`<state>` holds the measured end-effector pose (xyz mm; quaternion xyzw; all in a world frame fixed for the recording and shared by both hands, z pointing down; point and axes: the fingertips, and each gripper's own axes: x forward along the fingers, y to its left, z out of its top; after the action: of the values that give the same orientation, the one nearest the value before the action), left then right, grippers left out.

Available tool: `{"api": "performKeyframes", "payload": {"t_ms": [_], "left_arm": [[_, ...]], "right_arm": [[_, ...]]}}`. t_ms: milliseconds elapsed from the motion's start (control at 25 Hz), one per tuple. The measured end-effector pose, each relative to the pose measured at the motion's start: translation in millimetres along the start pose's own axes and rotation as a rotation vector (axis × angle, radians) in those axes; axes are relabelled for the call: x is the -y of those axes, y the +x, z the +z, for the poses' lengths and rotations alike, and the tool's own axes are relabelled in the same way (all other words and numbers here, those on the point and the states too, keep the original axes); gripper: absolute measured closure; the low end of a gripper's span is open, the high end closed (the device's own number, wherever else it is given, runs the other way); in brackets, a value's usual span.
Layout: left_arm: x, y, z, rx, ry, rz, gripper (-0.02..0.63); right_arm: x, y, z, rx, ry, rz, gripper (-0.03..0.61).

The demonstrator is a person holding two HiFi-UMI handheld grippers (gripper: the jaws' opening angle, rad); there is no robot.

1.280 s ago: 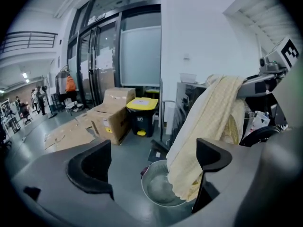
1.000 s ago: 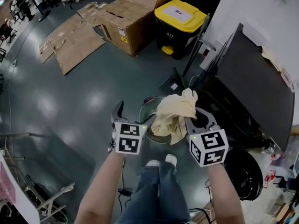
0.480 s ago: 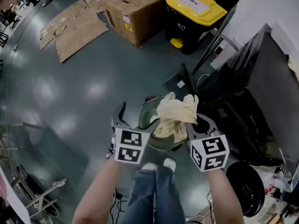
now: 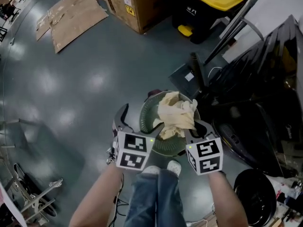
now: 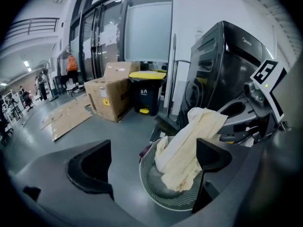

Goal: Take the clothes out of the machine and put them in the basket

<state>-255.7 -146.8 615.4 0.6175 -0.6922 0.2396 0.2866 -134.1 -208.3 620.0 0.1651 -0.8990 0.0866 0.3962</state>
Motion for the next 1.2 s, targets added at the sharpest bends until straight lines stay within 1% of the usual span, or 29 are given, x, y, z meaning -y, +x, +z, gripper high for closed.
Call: {"api": "performKeyframes", "payload": {"t_ms": [280,440,680,840,1000,1080,1120,1160,1200], "left_arm": [[1,21,-35,-0.038,0.016,-0.011,0.051],[4,29,-46,-0.055,0.006,-0.014,0.051],[12,39,-63,-0.058,0.003,-0.027,0.051],[13,49,-78,-0.078,0.015,-0.026,0.051],[16,55,-91,-0.101,0.001,-0.032,0.051],[16,57,-93,-0.104,-0.006,-0.031,0.051],[15,57,-94,-0.104,-0.009,-0.032,0.051],[15,58,-94,-0.103,-0.012,-0.033,0.051],[15,58,-95,-0.102,-0.014,-0.035,0.051]], "right_arm": [[-4,56,-65,-0.114,0.051,0.016,0.520],[-7,82,-97,-0.183,0.091,0.037,0.518],[-21,116,-150,-0.249,0.172,0.077,0.517],[-26,136,-180,-0.292,0.284,0.067,0.517],[-24,146,-202,-0.312,0.426,-0.003,0.514],[-24,148,-204,-0.302,0.467,-0.018,0.506],[-24,150,-202,-0.286,0.471,-0.016,0.480],[-24,152,-198,-0.262,0.469,-0.010,0.413],[-23,154,-193,-0.231,0.463,-0.002,0.298]]}}
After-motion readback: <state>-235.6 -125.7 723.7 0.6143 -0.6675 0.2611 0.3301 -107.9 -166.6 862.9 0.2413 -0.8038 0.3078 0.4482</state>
